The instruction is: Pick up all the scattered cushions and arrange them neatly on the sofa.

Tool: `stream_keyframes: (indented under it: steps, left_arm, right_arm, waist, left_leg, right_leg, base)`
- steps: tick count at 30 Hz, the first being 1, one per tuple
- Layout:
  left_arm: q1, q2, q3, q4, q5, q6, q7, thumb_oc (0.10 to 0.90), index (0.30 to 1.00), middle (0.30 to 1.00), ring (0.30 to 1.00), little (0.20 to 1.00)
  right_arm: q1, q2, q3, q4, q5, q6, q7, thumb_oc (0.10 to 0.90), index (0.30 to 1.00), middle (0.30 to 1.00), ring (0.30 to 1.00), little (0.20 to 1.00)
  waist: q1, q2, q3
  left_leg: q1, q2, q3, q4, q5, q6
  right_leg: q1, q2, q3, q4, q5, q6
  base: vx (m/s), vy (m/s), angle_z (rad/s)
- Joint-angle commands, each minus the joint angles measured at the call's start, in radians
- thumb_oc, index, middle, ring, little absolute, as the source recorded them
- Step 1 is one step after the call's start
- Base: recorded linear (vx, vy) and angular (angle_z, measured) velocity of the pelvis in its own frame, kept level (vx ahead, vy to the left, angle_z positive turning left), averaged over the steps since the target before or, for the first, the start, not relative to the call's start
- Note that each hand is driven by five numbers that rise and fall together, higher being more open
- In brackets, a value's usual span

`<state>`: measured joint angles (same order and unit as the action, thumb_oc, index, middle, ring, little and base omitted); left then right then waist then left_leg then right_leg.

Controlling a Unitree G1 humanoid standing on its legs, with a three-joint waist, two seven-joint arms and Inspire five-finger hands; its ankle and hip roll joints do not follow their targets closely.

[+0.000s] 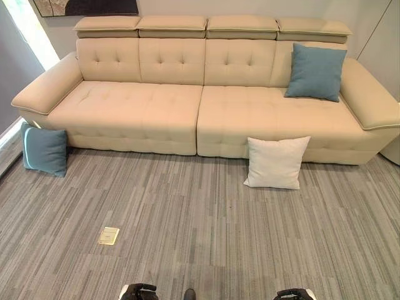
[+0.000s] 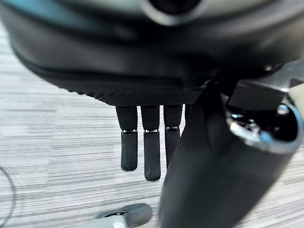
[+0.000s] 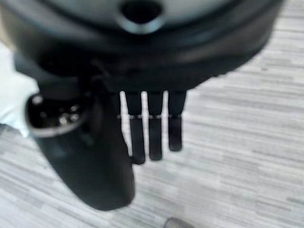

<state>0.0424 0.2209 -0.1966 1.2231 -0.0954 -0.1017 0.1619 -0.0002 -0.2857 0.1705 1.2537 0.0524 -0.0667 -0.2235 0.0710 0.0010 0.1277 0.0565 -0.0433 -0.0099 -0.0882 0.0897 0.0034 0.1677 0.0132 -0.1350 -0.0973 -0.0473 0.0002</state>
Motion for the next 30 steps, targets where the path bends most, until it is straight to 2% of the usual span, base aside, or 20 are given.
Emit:
stream_keyframes:
  steps: [1,10,23,26,27,30]
  left_arm:
    - [-0.059,-0.001,-0.019,0.060,0.050,-0.005,0.017,0.800,0.900,0.900,0.900,0.900]
    - [-0.049,0.002,-0.006,0.080,0.064,0.005,0.032,0.800,0.900,0.900,0.900,0.900]
    - [-0.088,-0.005,-0.036,0.052,0.060,0.011,0.038,0.800,0.900,0.900,0.900,0.900]
    - [-0.111,-0.004,-0.056,0.033,0.059,0.009,0.040,0.800,0.900,0.900,0.900,0.900]
    - [-0.127,-0.002,-0.070,0.024,0.064,0.009,0.042,0.800,0.900,0.900,0.900,0.900]
    - [-0.145,0.002,-0.082,0.020,0.068,0.009,0.044,0.800,0.900,0.900,0.900,0.900]
  right_arm:
    - [-0.035,-0.038,0.035,0.012,-0.016,-0.011,-0.024,0.800,0.900,0.900,0.900,0.900]
    - [-0.052,-0.028,0.041,0.012,-0.014,-0.007,-0.025,0.800,0.900,0.900,0.900,0.900]
    - [-0.061,-0.021,0.041,0.007,-0.012,0.014,-0.030,0.800,0.900,0.900,0.900,0.900]
    - [-0.065,-0.022,0.045,0.003,-0.016,0.021,-0.033,0.800,0.900,0.900,0.900,0.900]
    - [-0.071,-0.024,0.050,0.001,-0.019,0.025,-0.036,0.800,0.900,0.900,0.900,0.900]
    - [-0.082,-0.023,0.062,-0.003,-0.025,0.026,-0.040,0.800,0.900,0.900,0.900,0.900]
  waist:
    - [0.018,-0.018,0.000]
    - [0.018,-0.022,0.000]
    - [0.000,-0.017,0.015]
    - [-0.009,-0.015,0.028]
    - [-0.014,-0.013,0.041]
    - [-0.014,-0.012,0.056]
  left_leg:
    - [0.035,0.012,-0.062,0.001,-0.110,-0.044]
    - [0.032,0.011,-0.058,0.001,-0.110,-0.042]
    - [0.022,-0.001,-0.040,0.001,-0.119,-0.016]
    - [0.001,-0.005,-0.032,0.001,-0.116,-0.006]
    - [-0.012,-0.003,-0.021,0.001,-0.115,-0.001]
    - [-0.023,0.004,0.001,0.001,-0.114,0.001]
  right_leg:
    - [-0.060,-0.087,-0.031,0.010,0.065,0.122]
    - [-0.066,-0.088,-0.028,0.010,0.069,0.121]
    - [-0.092,-0.097,0.008,0.010,0.094,0.128]
    - [-0.142,-0.102,0.023,0.053,0.098,0.132]
    - [-0.188,-0.102,0.024,0.103,0.093,0.136]
    - [-0.233,-0.105,0.007,0.157,0.084,0.140]
  base:
    - [0.00,0.000,0.00]
    - [0.00,0.000,0.00]
    - [-0.01,0.018,-0.07]
    - [-0.08,0.036,-0.28]
    - [-0.12,0.044,-0.50]
    - [-0.08,0.009,-0.58]
